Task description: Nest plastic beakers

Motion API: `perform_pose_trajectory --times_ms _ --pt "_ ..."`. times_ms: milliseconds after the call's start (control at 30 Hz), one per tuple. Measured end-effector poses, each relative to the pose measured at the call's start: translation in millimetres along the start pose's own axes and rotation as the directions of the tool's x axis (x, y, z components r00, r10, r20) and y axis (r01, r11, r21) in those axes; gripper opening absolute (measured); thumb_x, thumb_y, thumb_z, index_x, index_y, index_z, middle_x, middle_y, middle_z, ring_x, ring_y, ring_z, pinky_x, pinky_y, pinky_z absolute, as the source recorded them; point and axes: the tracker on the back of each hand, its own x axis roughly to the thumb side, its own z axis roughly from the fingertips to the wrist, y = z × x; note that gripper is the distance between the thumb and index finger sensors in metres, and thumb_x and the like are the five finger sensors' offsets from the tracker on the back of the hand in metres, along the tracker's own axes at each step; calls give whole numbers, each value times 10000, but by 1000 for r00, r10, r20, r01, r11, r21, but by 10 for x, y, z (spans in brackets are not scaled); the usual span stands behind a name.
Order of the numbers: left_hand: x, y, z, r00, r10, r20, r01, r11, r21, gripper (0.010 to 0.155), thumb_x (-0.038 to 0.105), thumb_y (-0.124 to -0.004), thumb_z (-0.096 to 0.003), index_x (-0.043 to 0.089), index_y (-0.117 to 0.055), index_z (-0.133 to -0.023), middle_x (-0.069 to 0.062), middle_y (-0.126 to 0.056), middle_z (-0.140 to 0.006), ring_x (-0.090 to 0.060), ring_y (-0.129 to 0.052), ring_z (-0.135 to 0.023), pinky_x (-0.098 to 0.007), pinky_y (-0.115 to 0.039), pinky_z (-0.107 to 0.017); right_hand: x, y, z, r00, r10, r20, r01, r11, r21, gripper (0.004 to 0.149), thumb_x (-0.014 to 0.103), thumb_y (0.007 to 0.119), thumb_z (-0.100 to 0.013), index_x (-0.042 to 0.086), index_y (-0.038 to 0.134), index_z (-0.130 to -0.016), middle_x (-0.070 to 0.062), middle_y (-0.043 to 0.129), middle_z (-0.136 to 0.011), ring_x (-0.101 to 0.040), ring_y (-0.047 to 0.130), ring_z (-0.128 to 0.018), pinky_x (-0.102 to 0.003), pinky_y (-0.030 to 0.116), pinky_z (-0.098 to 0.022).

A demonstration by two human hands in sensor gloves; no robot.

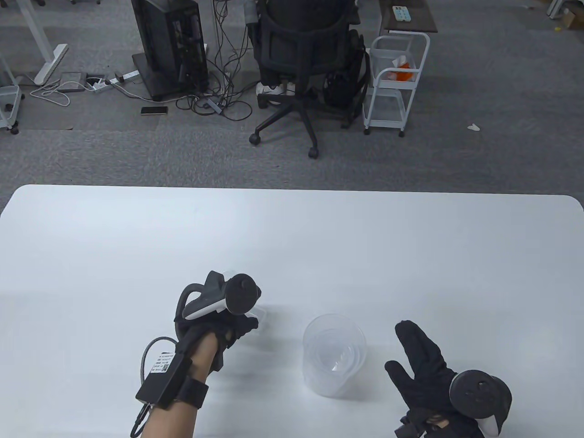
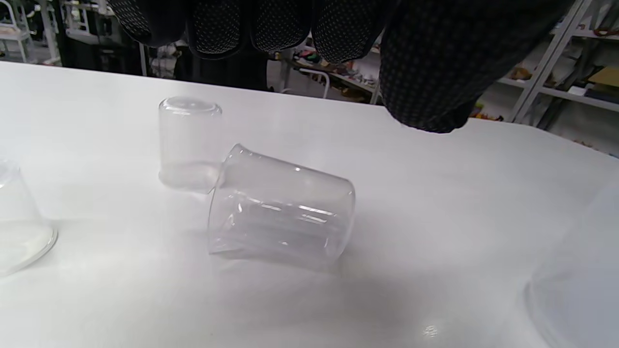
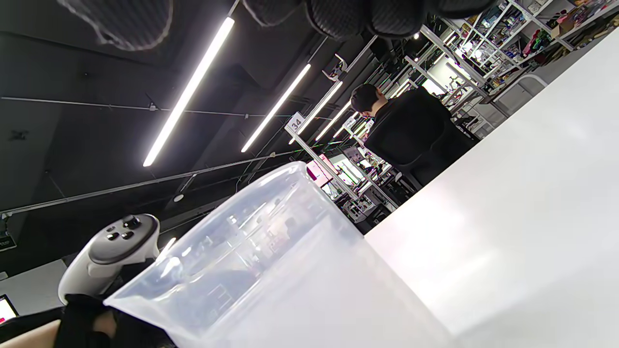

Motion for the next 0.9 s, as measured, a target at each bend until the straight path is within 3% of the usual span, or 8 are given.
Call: perform_pose_trajectory --times_ms 267,433,700,900 --pt "-103 -339 -219 999 -8 -39 5 997 -75 737 410 -846 -417 219 -501 -1040 -133 -406 -1113 -482 -555 -1010 -572 -595 -677 -7 17 -6 1000 9 -6 -9 1000 10 750 546 720 -482 103 459 -1028 -218 492 -1115 -508 540 -969 -621 519 -661" --pt "-116 -440 -292 997 -49 -63 42 994 -105 743 401 -849 -417 234 -482 -1042 -125 -388 -1118 -493 -560 -1004 -562 -612 -664 -10 24 -8 1000 11 -6 -11 1000 10 749 546 720 -483 103 460 -1028 -218 495 -1115 -507 541 -969 -620 520 -662" --pt "-60 -533 -396 994 -75 -76 70 995 -74 773 433 -838 -415 204 -453 -1046 -171 -482 -1072 -514 -613 -972 -570 -647 -644 -17 31 -8 1000 27 -15 -27 1000 17 744 544 717 -483 103 465 -1027 -216 501 -1114 -505 541 -970 -620 519 -662" --pt "-24 -558 -426 995 -80 -64 78 996 -35 794 418 -877 -393 195 -472 -1039 -160 -558 -1064 -466 -748 -928 -507 -752 -590 -23 27 -8 999 29 -17 -28 1000 12 743 542 717 -482 103 468 -1026 -218 504 -1112 -506 542 -969 -620 520 -662"
